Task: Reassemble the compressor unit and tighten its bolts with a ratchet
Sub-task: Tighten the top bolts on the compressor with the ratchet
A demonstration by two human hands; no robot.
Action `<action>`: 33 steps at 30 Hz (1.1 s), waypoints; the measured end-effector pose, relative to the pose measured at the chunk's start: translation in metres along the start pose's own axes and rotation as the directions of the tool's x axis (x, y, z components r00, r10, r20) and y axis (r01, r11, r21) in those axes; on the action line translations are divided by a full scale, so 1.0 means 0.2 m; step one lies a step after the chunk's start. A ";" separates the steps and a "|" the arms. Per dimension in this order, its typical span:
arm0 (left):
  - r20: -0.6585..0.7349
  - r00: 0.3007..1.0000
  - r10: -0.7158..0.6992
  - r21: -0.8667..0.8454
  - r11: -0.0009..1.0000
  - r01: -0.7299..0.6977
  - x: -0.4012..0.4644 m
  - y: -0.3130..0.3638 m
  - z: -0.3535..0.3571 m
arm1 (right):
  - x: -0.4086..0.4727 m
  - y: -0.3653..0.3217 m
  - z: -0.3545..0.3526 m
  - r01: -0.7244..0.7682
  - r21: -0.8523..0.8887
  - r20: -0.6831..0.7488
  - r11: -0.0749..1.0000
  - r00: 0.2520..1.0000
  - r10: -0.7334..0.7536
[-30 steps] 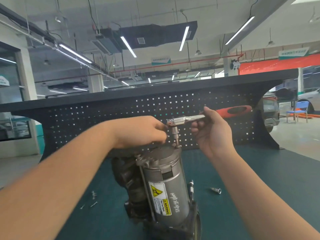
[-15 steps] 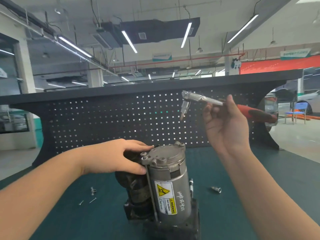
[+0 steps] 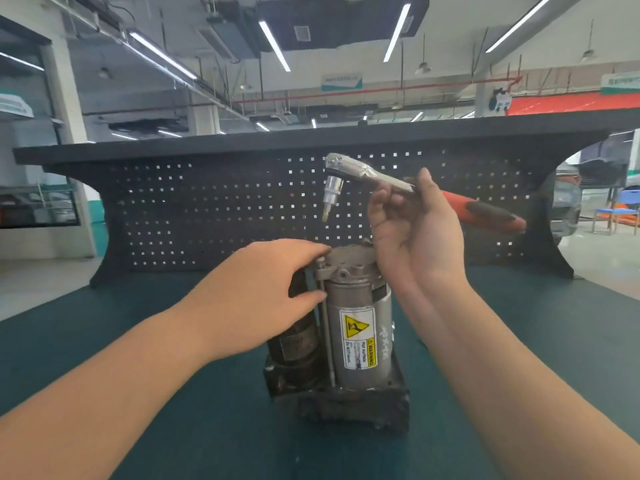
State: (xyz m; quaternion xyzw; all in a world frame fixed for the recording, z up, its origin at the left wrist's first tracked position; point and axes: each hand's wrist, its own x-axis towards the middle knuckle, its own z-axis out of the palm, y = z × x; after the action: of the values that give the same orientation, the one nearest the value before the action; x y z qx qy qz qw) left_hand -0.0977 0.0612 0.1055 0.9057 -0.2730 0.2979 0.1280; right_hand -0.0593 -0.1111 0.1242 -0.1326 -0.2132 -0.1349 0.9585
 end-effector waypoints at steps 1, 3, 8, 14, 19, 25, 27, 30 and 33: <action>-0.033 0.999 0.006 0.052 0.999 -0.004 -0.02 0.01 0.00 | -0.01 0.02 0.00 0.068 -0.059 0.038 0.996 0.997 -0.066; -0.094 0.995 0.020 0.152 0.988 -0.005 -0.04 0.04 0.01 | -0.03 0.03 -0.01 0.285 -0.265 0.156 0.921 0.955 -0.251; -0.183 0.983 -0.005 0.190 0.981 0.040 -0.08 0.09 0.06 | -0.10 0.07 -0.07 0.687 -0.652 0.572 0.320 0.723 -0.387; -0.172 0.983 -0.063 0.355 0.927 0.121 -0.11 0.13 0.11 | -0.12 0.12 -0.08 0.785 -0.568 0.686 0.248 0.618 -0.384; -0.204 0.976 -0.079 0.310 0.940 0.140 -0.09 0.16 0.14 | -0.12 0.15 -0.09 0.730 -0.576 0.661 0.369 0.681 -0.315; -0.192 0.980 -0.045 0.502 0.854 0.137 -0.09 0.21 0.15 | -0.08 0.15 -0.12 0.736 -0.576 0.594 0.356 0.675 -0.437; -0.201 0.978 0.050 0.543 0.837 0.069 -0.08 0.22 0.14 | -0.07 0.15 -0.12 0.753 -0.561 0.592 0.343 0.655 -0.470; -0.162 0.969 0.188 0.468 0.879 -0.092 -0.01 0.18 0.05 | -0.04 0.13 -0.14 0.772 -0.506 0.561 0.383 0.633 -0.534; 0.040 0.999 0.021 0.186 0.982 -0.028 0.09 0.10 -0.11 | -0.02 0.13 -0.16 0.672 -0.514 0.438 0.533 0.740 -0.510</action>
State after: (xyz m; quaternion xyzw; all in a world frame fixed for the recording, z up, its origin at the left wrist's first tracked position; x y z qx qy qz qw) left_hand -0.1071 0.0461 0.1352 0.9158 -0.2576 0.3063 0.0338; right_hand -0.0428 -0.0956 0.0897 -0.3868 -0.2970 -0.5009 0.7150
